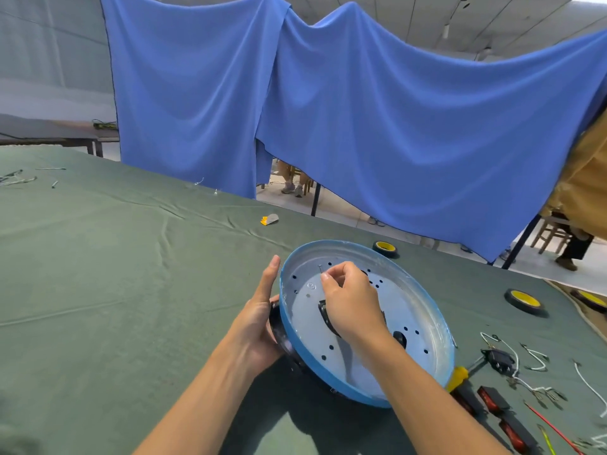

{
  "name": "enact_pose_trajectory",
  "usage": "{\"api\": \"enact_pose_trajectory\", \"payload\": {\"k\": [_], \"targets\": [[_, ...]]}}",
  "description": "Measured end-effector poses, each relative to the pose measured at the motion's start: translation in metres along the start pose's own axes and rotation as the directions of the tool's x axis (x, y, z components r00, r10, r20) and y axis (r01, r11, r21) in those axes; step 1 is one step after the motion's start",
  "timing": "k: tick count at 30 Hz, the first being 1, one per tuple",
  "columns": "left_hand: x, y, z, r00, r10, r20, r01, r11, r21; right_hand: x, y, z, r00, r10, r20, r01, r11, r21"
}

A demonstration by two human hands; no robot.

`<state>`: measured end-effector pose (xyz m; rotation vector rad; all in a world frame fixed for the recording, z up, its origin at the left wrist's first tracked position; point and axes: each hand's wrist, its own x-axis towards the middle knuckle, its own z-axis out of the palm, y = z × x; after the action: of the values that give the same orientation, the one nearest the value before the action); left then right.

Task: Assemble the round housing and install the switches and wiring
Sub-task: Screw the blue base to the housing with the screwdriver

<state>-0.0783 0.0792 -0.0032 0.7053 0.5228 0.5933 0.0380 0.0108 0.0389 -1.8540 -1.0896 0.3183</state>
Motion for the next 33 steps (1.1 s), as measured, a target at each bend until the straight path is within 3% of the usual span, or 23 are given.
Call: {"api": "enact_pose_trajectory", "payload": {"k": [6,10,14,18,21,25,33], "targets": [[0.003,0.002,-0.011,0.999,-0.043,-0.017,0.043,0.999,-0.006,0.012,-0.006,-0.006,0.994,0.074,0.086,-0.071,0.997,-0.039],[0.006,0.001,-0.012,0.998,-0.043,-0.051,0.042,0.999,-0.01,0.025,-0.02,-0.018,0.985,-0.082,0.149,0.106,0.982,-0.159],[0.007,0.0,-0.012,0.996,-0.022,-0.088,0.021,1.0,-0.021,0.04,-0.037,-0.024,0.925,-0.242,0.293,0.305,0.932,-0.196],[0.009,-0.001,-0.014,0.997,-0.01,-0.08,0.008,1.0,-0.029,0.05,-0.037,-0.015,0.894,-0.24,0.379,0.32,0.933,-0.163],[0.011,-0.001,-0.015,0.996,-0.004,-0.088,0.002,1.0,-0.024,0.054,-0.032,-0.007,0.888,-0.243,0.391,0.294,0.953,-0.076],[0.011,0.0,-0.015,0.995,-0.001,-0.097,-0.001,1.0,-0.023,0.059,-0.028,-0.003,0.894,-0.291,0.341,0.361,0.918,-0.164],[0.014,-0.002,-0.014,0.995,-0.008,-0.095,0.009,1.0,0.007,0.065,-0.022,-0.004,0.859,-0.29,0.422,0.428,0.859,-0.281]]}}
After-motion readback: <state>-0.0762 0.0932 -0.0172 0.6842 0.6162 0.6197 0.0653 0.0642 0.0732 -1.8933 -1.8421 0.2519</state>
